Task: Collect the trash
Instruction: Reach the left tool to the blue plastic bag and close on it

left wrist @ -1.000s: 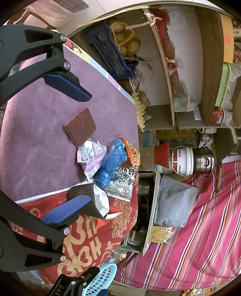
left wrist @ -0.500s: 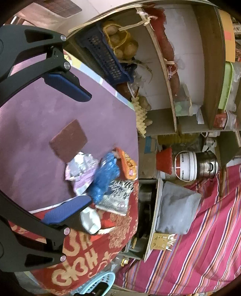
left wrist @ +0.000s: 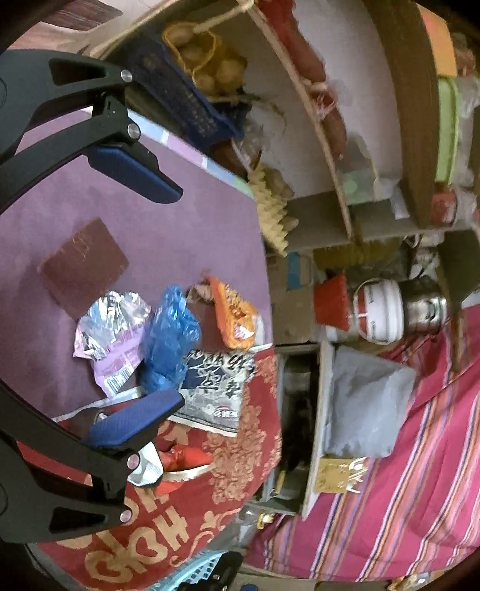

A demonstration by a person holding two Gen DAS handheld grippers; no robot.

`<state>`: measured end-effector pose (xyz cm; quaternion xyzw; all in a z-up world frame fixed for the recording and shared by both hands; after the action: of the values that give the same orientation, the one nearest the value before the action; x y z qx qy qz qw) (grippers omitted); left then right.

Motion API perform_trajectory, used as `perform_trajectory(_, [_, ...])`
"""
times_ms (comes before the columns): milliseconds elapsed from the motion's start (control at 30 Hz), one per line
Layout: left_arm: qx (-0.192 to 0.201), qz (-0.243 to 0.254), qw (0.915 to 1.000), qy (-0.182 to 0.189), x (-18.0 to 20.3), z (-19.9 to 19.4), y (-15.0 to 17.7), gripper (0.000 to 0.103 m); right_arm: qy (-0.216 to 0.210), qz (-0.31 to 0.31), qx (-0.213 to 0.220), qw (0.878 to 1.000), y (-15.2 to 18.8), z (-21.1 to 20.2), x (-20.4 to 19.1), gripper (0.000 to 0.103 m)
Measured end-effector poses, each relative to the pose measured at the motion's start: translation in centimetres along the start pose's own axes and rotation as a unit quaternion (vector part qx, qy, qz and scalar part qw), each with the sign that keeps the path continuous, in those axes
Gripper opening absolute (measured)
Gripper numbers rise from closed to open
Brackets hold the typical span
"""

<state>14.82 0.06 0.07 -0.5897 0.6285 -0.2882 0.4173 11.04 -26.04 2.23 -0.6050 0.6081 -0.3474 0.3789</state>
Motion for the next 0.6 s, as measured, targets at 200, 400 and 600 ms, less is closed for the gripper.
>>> perform_trajectory(200, [-0.035, 0.0, 0.9989, 0.032, 1.2, 3.6, 0.0, 0.089, -0.015, 0.017, -0.015, 1.0, 1.1, 2.1, 0.7, 0.099])
perform_trajectory(400, [-0.062, 0.008, 0.9957, 0.068, 3.2, 5.9, 0.5, 0.069, -0.021, 0.003, -0.022, 1.0, 0.9, 3.2, 0.1, 0.099])
perform_trajectory(600, [-0.095, 0.016, 0.9909, 0.094, 4.2, 7.3, 1.3, 0.025, -0.021, 0.002, -0.04, 0.999, 1.4, 4.3, -0.3, 0.099])
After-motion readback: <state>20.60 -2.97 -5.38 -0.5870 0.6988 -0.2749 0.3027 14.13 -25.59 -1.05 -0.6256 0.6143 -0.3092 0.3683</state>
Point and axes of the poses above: each gripper's, at about its wrist camera, not at the fingertips, and z roughly the way its jaws point, x to its right, y to its underside, the point moved 5 cm from there along z, roughly the way its jaws point, and after that the axes turned 9 degrees about -y, right-handed, at the moved point
